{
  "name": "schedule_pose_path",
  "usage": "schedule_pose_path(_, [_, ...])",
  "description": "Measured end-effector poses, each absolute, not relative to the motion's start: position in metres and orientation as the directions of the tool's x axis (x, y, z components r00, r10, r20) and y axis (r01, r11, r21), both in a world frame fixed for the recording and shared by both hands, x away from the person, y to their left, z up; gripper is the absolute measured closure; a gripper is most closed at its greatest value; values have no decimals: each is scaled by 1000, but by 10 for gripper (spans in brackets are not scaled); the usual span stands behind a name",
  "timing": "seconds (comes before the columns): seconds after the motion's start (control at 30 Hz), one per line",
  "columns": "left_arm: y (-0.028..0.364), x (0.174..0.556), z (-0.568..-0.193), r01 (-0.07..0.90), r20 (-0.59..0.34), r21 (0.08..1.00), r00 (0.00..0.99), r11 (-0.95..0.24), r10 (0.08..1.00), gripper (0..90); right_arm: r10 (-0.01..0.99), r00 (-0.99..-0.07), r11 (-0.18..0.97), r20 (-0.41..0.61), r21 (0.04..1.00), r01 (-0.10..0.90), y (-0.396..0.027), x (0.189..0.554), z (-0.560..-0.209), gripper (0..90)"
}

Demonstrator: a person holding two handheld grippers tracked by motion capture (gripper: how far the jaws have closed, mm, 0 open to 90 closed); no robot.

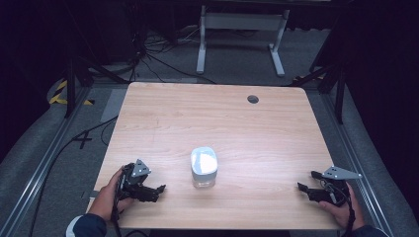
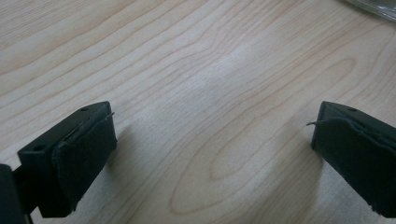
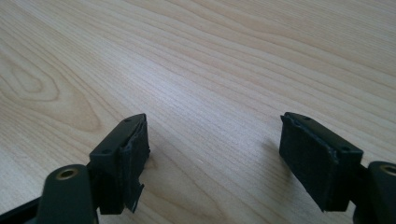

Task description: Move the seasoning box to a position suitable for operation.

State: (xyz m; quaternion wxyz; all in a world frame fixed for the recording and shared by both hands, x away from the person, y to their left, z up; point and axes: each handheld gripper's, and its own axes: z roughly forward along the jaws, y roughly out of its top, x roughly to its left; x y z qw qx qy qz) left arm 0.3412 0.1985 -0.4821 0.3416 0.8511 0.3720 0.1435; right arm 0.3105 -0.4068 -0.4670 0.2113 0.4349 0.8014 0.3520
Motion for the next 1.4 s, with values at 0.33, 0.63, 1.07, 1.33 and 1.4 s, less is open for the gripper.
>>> schedule_pose_path(0.33, [199,343,-482,535,-13,688,683,-489,730,0,848,-529,372,-32,748,550,-407,311,-467,241])
schedule_pose_path(0.63, [198,341,-482,539,-11,689,676,-484,737,2,847,-531,370,-25,745,555,-406,315,-466,249])
schedule_pose_path(1.07, [198,339,-482,551,-20,687,667,-475,745,3,813,-582,366,-18,794,486,-404,332,-444,381])
schedule_pose_path(1.33, [199,340,-482,538,-5,690,673,-485,739,3,743,-669,411,-33,810,418,-374,345,-423,478])
schedule_pose_path(1.4, [199,340,-482,541,-10,688,673,-483,740,3,729,-684,422,-40,812,403,-366,348,-419,484])
